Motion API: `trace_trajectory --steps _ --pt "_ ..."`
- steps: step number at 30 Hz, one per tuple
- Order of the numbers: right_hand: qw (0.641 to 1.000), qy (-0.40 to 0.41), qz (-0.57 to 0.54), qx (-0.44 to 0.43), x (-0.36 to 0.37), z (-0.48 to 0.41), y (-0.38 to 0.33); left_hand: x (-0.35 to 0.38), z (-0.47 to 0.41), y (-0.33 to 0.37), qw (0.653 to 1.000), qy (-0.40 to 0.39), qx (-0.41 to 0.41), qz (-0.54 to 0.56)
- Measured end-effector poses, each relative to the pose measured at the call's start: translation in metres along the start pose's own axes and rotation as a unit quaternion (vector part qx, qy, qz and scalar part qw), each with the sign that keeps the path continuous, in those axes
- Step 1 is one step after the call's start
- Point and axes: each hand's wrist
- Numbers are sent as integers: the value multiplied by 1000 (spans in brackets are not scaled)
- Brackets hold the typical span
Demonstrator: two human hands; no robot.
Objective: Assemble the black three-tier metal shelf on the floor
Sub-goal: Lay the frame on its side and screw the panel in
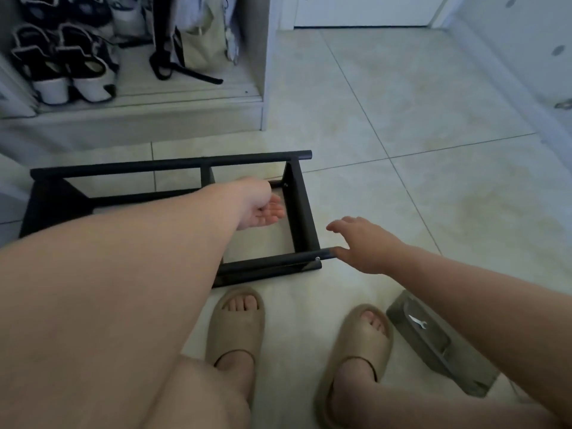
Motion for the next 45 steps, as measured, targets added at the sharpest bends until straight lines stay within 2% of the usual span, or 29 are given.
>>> trace_trajectory --steps 4,8,11,14,20,26,29,31,33,35,41,45 --pt "997 -48 52 -40 27 -30 19 -8 -45 2 1000 16 -17 -21" --pt "996 -80 -18 -36 54 -52 35 10 -94 -31 994 -5 -32 -104" --pt "994 -63 -77 -52 66 -62 47 34 -120 -55 994 -57 -25 -89" --pt "990 -24 -128 -61 72 -62 52 54 -135 -65 990 -110 28 -82" --pt "990 -2 -125 -64 86 -42 51 69 -139 -73 962 -188 82 -179" --pt "990 -28 -126 -51 109 -14 41 84 -136 -93 931 -232 69 -274" --pt "987 -46 -154 -10 117 -4 39 87 -134 -100 917 -261 73 -291" --pt "985 -42 -161 32 117 -1 41 89 -134 -99 908 -253 94 -319" --pt "990 8 -128 55 116 0 43 91 -135 -97 900 -246 100 -345" --pt "996 62 -47 43 116 -1 45 92 -136 -96 896 -251 91 -356" --pt "992 20 111 -59 101 -28 49 87 -140 -94 885 -263 62 -380" --pt "987 13 119 -104 105 -39 46 82 -143 -92 884 -276 25 -377"
Point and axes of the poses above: each hand's wrist, its own z-axis away from the middle knuckle, its own x-axis out of the palm, y = z × x, and after that the axes turned 9 degrees about -x, right-handed
